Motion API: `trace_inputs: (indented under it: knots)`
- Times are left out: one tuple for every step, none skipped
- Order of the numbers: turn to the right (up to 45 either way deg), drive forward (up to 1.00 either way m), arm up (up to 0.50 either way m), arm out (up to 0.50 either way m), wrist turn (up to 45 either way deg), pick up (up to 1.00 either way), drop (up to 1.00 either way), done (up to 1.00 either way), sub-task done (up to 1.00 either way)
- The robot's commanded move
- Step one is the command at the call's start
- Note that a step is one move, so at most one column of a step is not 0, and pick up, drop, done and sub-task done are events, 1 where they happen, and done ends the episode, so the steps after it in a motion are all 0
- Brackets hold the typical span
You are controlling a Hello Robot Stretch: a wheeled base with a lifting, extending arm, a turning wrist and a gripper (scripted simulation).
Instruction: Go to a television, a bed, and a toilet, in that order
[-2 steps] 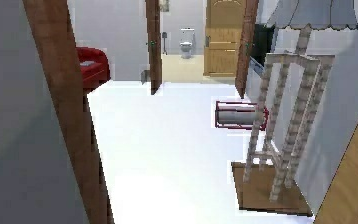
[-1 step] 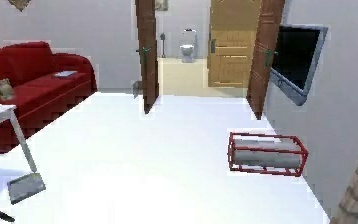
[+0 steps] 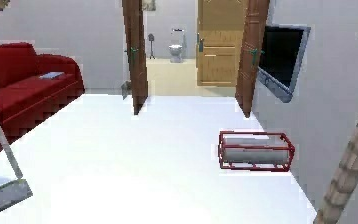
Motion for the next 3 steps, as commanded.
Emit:
trace_inputs:
  knots:
    - [0.0,1.00,0.00,0.00,0.0,0.00,0.00,0.00,0.00]
    - [0.0,1.00,0.00,0.00,0.0,0.00,0.00,0.00,0.00]
    - [0.0,1.00,0.00,0.00,0.0,0.00,0.00,0.00,0.00]
